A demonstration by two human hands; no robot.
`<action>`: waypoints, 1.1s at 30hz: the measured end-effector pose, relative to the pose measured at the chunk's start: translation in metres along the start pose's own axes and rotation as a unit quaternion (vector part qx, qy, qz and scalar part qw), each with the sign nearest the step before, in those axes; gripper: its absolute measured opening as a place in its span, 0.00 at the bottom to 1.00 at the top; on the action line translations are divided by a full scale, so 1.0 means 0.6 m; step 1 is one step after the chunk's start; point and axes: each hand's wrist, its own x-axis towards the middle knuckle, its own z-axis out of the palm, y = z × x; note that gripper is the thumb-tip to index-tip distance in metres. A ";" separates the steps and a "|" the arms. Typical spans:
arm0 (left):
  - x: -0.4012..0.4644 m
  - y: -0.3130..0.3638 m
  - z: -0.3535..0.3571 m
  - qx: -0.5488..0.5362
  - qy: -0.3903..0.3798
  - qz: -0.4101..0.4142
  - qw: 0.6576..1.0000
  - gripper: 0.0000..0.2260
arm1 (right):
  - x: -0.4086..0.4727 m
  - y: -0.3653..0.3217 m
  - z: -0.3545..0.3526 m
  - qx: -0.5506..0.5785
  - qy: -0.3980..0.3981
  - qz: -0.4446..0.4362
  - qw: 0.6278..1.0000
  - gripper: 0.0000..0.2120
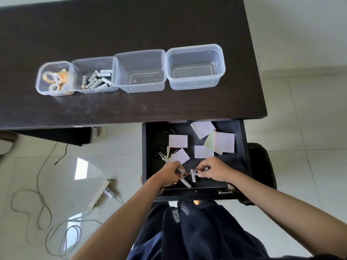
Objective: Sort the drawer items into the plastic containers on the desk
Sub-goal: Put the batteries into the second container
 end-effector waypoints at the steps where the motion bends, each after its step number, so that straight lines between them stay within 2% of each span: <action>1: -0.006 0.007 -0.017 0.000 0.013 0.007 1.000 0.07 | 0.003 -0.018 -0.008 -0.003 0.005 -0.012 1.000 0.07; 6: -0.034 0.026 -0.121 -0.042 0.086 0.026 0.995 0.05 | 0.020 -0.132 -0.048 -0.013 0.037 -0.074 0.996 0.07; 13: -0.075 0.021 -0.327 -0.095 0.166 0.066 0.979 0.06 | 0.063 -0.346 -0.077 -0.001 0.102 -0.166 0.981 0.09; 19: -0.102 -0.014 -0.528 -0.151 0.220 0.085 0.960 0.04 | 0.151 -0.527 -0.074 -0.002 0.149 -0.194 0.970 0.10; 22: -0.094 -0.035 -0.614 -0.121 0.254 0.091 0.955 0.04 | 0.214 -0.597 -0.065 -0.021 0.199 -0.194 0.960 0.11; 25: -0.070 -0.054 -0.674 -0.028 0.282 0.080 0.956 0.04 | 0.275 -0.644 -0.051 -0.067 0.224 -0.169 0.957 0.12; 28: -0.041 -0.067 -0.700 0.037 0.266 0.068 0.961 0.05 | 0.325 -0.667 -0.035 -0.128 0.217 -0.145 0.957 0.11; 33: -0.007 -0.082 -0.707 0.068 0.229 0.068 0.969 0.15 | 0.358 -0.678 -0.019 -0.214 0.204 -0.123 0.947 0.09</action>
